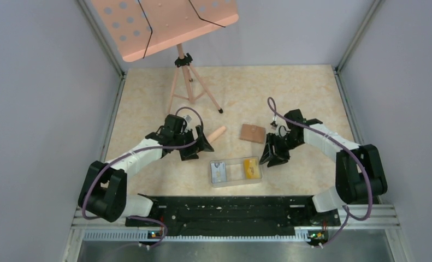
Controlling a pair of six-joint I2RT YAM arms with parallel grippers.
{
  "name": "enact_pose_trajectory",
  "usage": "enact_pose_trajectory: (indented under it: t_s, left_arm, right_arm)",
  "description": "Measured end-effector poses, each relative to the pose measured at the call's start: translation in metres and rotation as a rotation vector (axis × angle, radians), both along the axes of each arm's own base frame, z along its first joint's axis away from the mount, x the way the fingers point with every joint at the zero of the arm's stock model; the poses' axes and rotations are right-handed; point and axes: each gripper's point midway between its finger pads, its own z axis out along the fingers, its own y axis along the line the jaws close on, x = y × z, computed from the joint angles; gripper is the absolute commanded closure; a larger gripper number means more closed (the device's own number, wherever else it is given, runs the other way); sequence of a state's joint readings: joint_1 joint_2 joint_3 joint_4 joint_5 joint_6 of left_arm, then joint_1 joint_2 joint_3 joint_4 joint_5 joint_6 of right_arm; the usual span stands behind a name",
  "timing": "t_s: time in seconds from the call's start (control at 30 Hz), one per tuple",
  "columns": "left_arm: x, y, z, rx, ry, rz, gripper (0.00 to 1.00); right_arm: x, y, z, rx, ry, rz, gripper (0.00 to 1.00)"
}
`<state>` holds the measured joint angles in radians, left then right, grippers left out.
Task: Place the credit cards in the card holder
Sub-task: Move the storage box to the center of the board.
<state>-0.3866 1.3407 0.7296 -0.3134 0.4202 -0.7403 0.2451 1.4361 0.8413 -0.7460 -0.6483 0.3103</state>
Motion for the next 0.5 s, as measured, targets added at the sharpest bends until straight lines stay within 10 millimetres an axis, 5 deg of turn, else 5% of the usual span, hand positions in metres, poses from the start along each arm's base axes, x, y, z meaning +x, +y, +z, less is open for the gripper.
enact_pose_trajectory:
  t_s: [0.2,0.5]
  left_arm:
    - [-0.008,-0.008,-0.01,0.013,0.038,-0.022,0.17]
    - [-0.018,-0.015,-0.022,0.021,0.094,-0.054,0.31]
  right_arm:
    - [-0.013,0.013,-0.021,-0.011,0.138,0.07,0.63]
    - [-0.01,0.032,-0.023,-0.035,0.179,0.145,0.83]
